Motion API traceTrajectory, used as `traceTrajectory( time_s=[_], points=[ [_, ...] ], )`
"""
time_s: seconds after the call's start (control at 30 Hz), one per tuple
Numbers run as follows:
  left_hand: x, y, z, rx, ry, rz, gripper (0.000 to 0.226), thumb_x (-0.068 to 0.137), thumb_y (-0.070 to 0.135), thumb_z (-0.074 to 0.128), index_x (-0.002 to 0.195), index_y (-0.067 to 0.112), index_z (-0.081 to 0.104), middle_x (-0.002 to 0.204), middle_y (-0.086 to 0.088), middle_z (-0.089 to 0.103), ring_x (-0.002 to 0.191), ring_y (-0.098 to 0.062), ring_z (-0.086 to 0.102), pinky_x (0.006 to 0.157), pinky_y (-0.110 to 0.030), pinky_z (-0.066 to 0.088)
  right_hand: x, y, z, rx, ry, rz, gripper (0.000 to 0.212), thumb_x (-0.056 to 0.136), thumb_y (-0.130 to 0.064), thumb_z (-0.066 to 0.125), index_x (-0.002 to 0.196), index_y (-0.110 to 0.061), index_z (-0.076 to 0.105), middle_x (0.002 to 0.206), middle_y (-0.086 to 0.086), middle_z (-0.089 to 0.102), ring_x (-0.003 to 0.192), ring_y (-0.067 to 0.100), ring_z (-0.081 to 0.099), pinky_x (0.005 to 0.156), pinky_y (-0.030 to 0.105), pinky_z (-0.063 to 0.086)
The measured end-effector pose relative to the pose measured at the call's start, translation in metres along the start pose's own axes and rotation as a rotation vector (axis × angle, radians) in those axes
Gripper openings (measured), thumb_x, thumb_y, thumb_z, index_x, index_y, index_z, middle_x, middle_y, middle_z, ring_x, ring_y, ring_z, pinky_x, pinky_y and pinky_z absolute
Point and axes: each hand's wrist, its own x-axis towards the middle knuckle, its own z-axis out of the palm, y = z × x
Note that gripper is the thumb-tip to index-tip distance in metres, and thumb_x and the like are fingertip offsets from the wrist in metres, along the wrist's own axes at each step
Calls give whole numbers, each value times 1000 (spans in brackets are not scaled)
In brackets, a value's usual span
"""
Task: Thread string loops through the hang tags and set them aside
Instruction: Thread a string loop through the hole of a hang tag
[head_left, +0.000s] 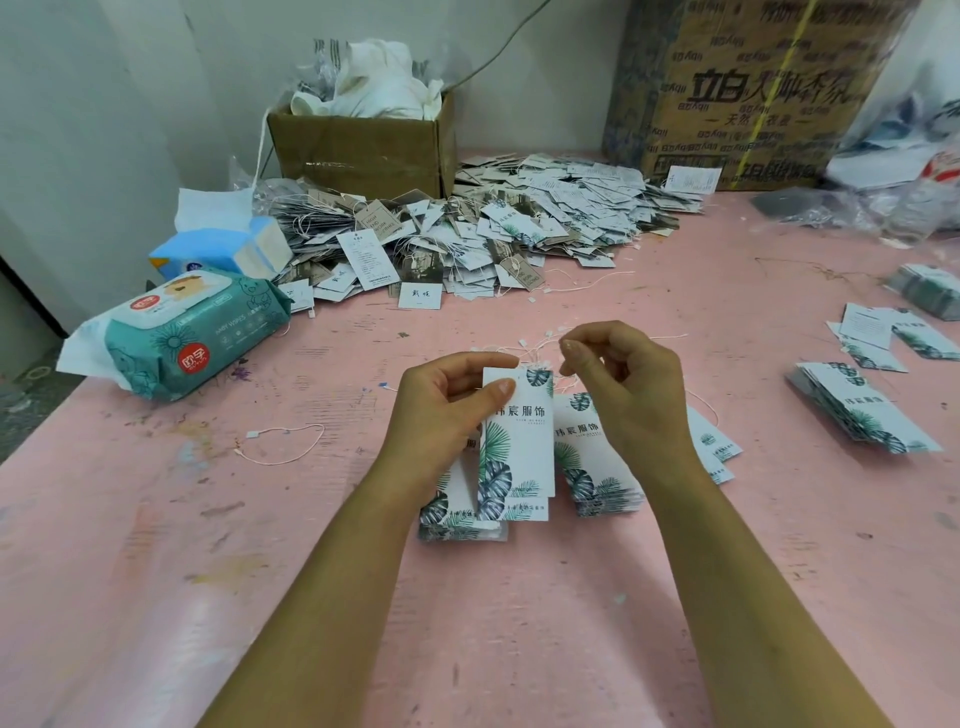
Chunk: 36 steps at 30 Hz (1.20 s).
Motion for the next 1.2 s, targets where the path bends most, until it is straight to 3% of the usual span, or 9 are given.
traceTrajectory(
  time_s=[0.13,0.27,0.47,0.67,0.77,0.87,1.07,1.2],
  points=[
    [0,1,-1,-8,7,-3,23,83,-2,62,86,20,70,79,2,74,70,-11,69,56,-23,54,0,-1,1,-41,5,10,21,86,-17,64,76,-33,56,70,-13,51,68,5,41,64,24,33],
    [0,1,0,16,-2,1,24,83,0,63,86,22,71,81,1,74,72,-13,68,59,-27,55,-2,-5,1,-137,-30,-56,14,84,-16,66,76,-23,58,73,-11,47,78,13,39,69,13,29],
    [-1,0,1,57,13,18,26,83,2,65,82,26,72,79,4,72,70,-14,66,63,-33,50,-2,-10,3,-211,-51,-55,10,80,-14,69,85,-22,67,77,-12,37,87,-1,31,77,-1,22],
    [-1,1,1,62,14,14,25,83,2,64,86,25,72,79,4,71,69,-14,66,65,-35,49,-3,-10,7,-277,-46,-57,7,79,-14,70,86,-14,72,79,-12,28,87,15,28,80,1,20],
    [-1,1,1,55,16,12,24,83,1,64,87,24,72,79,3,72,72,-17,66,70,-43,49,-4,-7,10,-331,-32,-87,7,80,-20,69,85,-15,71,81,-7,28,91,16,26,77,19,22],
    [-2,1,2,43,16,11,22,82,2,65,88,22,72,81,-1,72,76,-21,67,74,-49,49,-7,-6,13,-427,-50,-158,10,82,-30,64,83,-21,68,89,0,29,91,17,24,73,21,13],
    [-2,2,2,58,24,11,23,83,3,65,87,24,72,81,0,72,76,-20,67,73,-50,50,-7,-5,17,-475,24,-175,13,81,-27,61,81,-16,68,91,3,31,91,21,28,71,22,10],
    [-3,2,3,72,4,29,23,83,3,65,88,24,71,83,-4,69,76,-21,63,69,-40,48,-7,-5,20,-541,56,-224,14,79,-26,62,78,-14,69,90,5,34,88,28,34,70,23,10]
  ],
)
